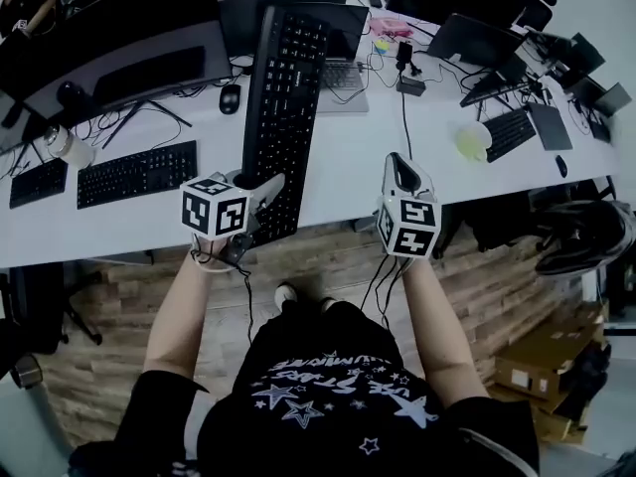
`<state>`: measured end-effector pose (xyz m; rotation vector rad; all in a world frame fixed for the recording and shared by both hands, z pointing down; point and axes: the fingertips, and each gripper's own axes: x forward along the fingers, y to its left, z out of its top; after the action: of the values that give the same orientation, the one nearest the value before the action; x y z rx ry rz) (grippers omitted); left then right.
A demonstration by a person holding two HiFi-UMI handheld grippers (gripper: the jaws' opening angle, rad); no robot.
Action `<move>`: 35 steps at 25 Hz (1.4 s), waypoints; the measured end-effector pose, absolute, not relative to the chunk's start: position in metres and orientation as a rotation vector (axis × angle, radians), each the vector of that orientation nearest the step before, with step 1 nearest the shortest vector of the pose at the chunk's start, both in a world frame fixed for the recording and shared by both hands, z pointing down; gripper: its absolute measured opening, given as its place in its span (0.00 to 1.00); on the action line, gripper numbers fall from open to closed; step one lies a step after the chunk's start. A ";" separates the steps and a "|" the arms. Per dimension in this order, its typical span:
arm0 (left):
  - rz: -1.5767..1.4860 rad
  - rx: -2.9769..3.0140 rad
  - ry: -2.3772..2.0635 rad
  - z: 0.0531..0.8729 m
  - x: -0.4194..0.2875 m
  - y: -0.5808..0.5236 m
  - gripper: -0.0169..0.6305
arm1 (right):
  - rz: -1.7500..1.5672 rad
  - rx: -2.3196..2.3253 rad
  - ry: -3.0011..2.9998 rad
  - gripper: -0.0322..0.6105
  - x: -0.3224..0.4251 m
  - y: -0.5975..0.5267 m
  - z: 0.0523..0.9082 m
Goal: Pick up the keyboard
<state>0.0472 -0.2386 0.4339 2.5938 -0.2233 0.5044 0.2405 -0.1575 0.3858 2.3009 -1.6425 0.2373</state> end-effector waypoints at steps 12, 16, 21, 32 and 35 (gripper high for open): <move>0.325 2.573 -0.335 0.416 0.043 -0.159 0.16 | 0.299 2.244 -1.858 0.06 0.234 -0.101 0.385; 0.296 2.551 -0.407 0.416 0.038 -0.126 0.16 | 0.301 2.203 -1.915 0.06 0.231 -0.073 0.383; 0.290 2.520 -0.459 0.421 0.031 -0.080 0.16 | 0.307 2.147 -1.957 0.06 0.228 -0.032 0.388; 0.252 2.459 -0.513 0.430 0.018 -0.003 0.16 | 0.336 2.062 -2.012 0.06 0.226 0.033 0.403; 0.237 2.438 -0.521 0.430 0.015 0.010 0.16 | 0.346 2.046 -2.027 0.06 0.224 0.044 0.405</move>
<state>0.0155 0.0104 0.4298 2.4381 -0.5208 0.2373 0.2238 0.0441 0.4046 2.0464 -2.0274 0.3464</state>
